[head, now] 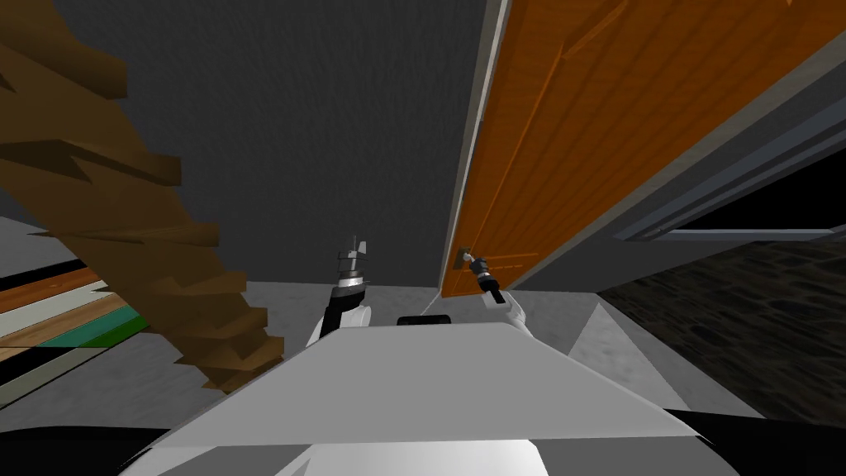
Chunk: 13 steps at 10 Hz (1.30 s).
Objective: Pull the door open
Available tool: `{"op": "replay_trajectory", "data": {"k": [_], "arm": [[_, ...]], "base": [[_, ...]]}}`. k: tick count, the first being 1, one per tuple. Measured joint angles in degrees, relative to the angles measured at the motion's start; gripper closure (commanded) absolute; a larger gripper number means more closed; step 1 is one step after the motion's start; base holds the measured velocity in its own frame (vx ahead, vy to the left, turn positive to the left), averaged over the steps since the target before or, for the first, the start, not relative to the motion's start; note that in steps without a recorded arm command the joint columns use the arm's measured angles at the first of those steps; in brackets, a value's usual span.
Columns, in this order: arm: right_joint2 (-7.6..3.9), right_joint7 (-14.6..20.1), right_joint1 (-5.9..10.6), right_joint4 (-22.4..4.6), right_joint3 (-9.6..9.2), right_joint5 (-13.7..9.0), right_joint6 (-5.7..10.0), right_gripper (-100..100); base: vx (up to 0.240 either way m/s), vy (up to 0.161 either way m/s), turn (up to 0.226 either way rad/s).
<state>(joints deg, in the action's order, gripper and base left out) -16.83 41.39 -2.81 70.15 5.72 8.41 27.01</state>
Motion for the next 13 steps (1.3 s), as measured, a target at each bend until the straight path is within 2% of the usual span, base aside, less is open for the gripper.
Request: {"op": "replay_trajectory", "data": {"k": [3,5,13], "arm": [[0.34,4.08,-0.22,0.84,-0.97,-2.90,-1.46,-100],[1.03,7.17,0.46,0.37,-1.87,-5.28,-1.91,-100],[2.17,18.81,1.71,0.59,-4.32,-13.61,-4.12,-100]], "base": [[-0.105,-0.015,0.055],[-0.079,-0.035,0.051],[-0.065,-0.033,0.031]]}}
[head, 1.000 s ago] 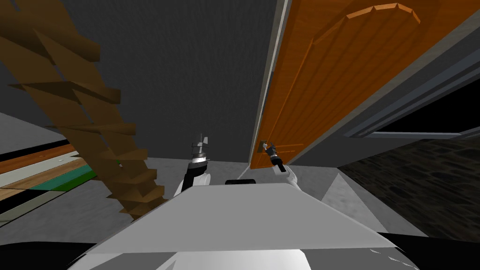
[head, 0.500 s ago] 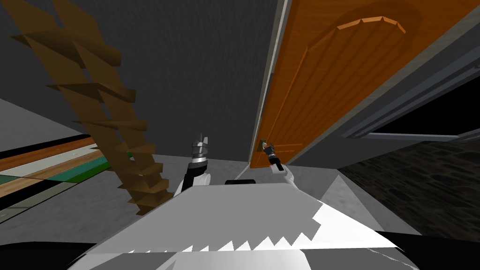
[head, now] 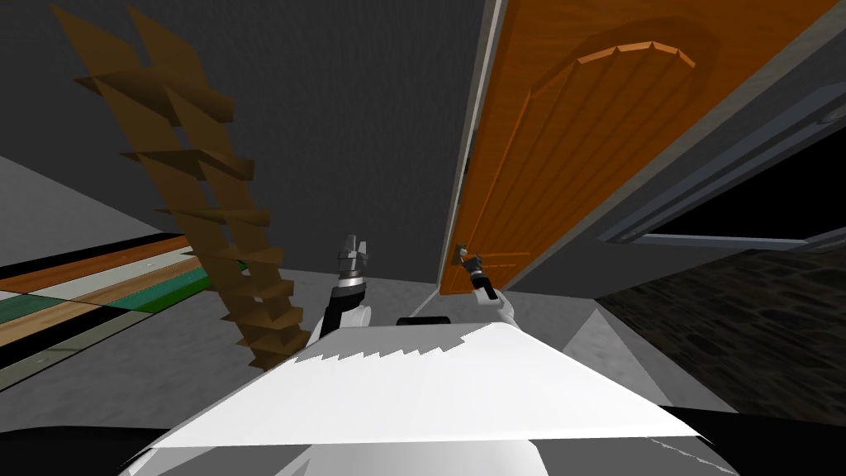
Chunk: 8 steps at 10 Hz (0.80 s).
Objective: Pull the door open
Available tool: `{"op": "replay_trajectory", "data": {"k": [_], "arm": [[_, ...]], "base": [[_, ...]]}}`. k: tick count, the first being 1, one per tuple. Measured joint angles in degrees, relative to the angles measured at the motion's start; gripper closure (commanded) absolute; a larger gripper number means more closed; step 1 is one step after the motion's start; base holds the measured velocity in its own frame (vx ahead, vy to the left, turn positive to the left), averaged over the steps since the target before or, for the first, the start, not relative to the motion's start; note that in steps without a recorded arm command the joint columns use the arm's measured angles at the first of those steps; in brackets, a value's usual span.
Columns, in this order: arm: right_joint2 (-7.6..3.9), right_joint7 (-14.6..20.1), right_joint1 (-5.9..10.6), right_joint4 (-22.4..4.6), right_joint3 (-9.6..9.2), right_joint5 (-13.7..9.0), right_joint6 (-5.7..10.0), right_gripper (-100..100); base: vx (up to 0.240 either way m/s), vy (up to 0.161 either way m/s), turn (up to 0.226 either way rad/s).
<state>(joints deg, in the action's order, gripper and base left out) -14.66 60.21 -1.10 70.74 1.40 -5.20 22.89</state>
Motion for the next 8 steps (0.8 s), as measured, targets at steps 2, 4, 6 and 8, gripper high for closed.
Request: {"op": "replay_trajectory", "data": {"k": [2,4,6,8], "arm": [[0.40,3.16,0.15,0.56,-0.72,-2.52,-0.98,-100],[0.63,5.97,0.42,0.44,-1.24,-4.28,-1.43,-100],[1.01,8.77,0.53,0.79,-1.85,-6.31,-2.15,-100],[1.38,11.79,0.96,0.62,-2.51,-8.56,-2.70,-100]], "base": [[-0.073,-0.033,0.036],[-0.069,-0.033,0.039],[-0.059,-0.036,0.023],[-0.070,-0.020,0.034]]}}
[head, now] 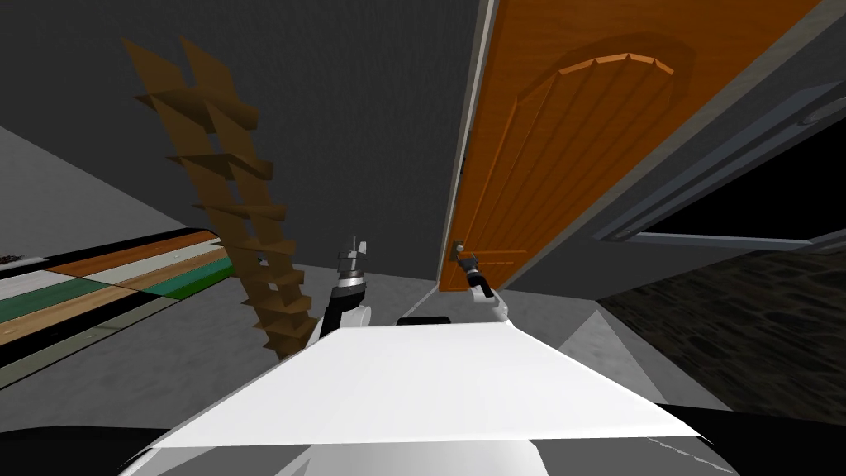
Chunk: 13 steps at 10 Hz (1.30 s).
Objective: Pull the door open
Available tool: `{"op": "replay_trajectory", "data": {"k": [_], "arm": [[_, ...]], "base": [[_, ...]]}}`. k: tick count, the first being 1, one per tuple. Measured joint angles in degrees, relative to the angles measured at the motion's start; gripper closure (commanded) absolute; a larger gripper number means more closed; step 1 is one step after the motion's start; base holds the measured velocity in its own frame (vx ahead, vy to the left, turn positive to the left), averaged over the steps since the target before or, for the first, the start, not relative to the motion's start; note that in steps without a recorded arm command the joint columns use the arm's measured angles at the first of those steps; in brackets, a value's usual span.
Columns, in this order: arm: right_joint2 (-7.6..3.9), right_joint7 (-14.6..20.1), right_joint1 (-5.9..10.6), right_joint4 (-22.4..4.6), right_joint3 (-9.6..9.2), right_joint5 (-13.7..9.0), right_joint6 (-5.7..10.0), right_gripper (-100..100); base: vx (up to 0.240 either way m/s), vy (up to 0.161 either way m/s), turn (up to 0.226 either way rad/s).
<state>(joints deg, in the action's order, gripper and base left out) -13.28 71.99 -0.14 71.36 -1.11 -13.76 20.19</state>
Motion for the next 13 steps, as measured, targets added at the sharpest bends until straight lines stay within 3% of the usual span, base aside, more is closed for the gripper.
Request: {"op": "replay_trajectory", "data": {"k": [6,8,10,13], "arm": [[0.72,8.03,0.52,0.51,-1.62,-5.51,-1.76,-100],[0.85,9.23,0.62,0.55,-1.84,-6.28,-2.03,-100],[-0.85,10.13,0.17,0.46,-0.62,-7.07,-1.98,-100],[-2.98,11.64,0.77,-2.73,0.73,-8.05,0.08,-100]], "base": [[-0.074,-0.030,0.028],[0.039,0.004,0.086],[0.187,0.032,0.146],[0.205,0.029,0.165]]}}
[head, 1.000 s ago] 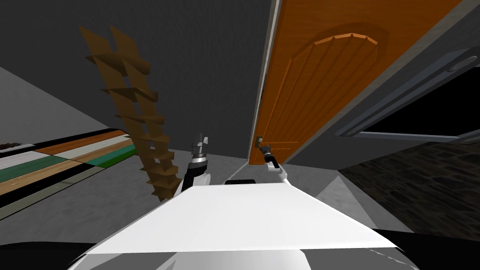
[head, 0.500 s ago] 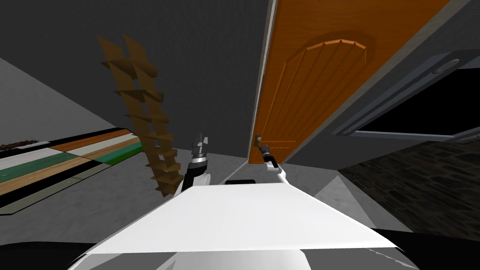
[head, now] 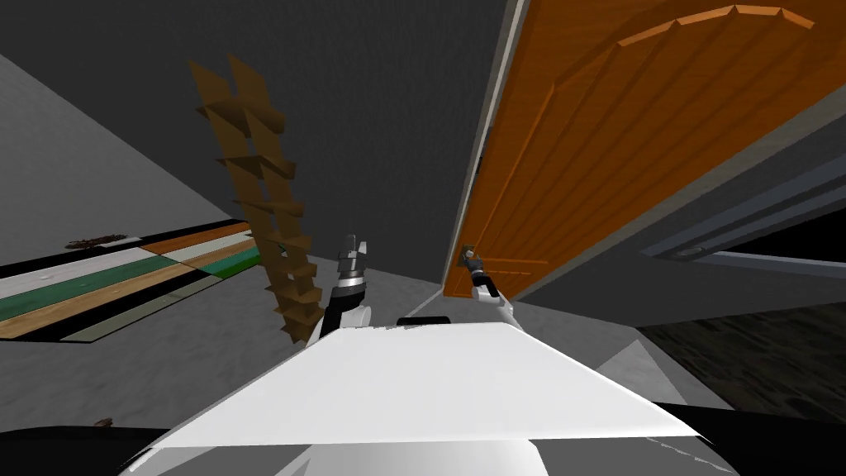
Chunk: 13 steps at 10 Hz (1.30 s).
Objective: Pull the door open
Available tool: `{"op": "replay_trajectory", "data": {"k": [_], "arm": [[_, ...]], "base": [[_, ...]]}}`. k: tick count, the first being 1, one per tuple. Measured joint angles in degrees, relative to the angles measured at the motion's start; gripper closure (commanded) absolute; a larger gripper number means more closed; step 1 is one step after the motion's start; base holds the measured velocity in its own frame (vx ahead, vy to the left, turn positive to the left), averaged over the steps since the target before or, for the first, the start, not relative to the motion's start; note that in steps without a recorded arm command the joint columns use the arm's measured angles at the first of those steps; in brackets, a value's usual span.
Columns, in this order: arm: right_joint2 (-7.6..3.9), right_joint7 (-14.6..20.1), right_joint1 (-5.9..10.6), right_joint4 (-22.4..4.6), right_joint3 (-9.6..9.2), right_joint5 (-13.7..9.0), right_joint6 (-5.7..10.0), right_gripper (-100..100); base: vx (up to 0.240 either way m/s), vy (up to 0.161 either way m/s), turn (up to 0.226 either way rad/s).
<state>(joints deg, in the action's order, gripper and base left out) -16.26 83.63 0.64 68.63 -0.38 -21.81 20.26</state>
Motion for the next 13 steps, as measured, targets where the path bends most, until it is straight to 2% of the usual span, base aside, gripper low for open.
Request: {"op": "replay_trajectory", "data": {"k": [1,2,7,8,10,13], "arm": [[-0.53,0.39,-0.21,-0.59,0.61,-0.31,0.64,-100],[-0.57,0.44,-0.20,-0.63,0.69,-0.35,0.76,100],[-0.67,0.34,-0.30,-0.73,0.71,-0.30,0.50,100],[-0.66,0.36,-0.32,-0.75,0.71,-0.31,0.49,100],[-2.24,1.95,-0.86,0.11,-0.01,-0.31,0.75,100],[-4.47,4.95,-2.06,0.52,-2.14,-0.18,1.38,100]], "base": [[0.109,0.010,0.033],[-0.013,-0.008,-0.055],[-0.021,-0.006,0.002],[-0.135,-0.063,0.181],[-0.205,-0.086,0.138],[-0.209,-0.090,0.148]]}}
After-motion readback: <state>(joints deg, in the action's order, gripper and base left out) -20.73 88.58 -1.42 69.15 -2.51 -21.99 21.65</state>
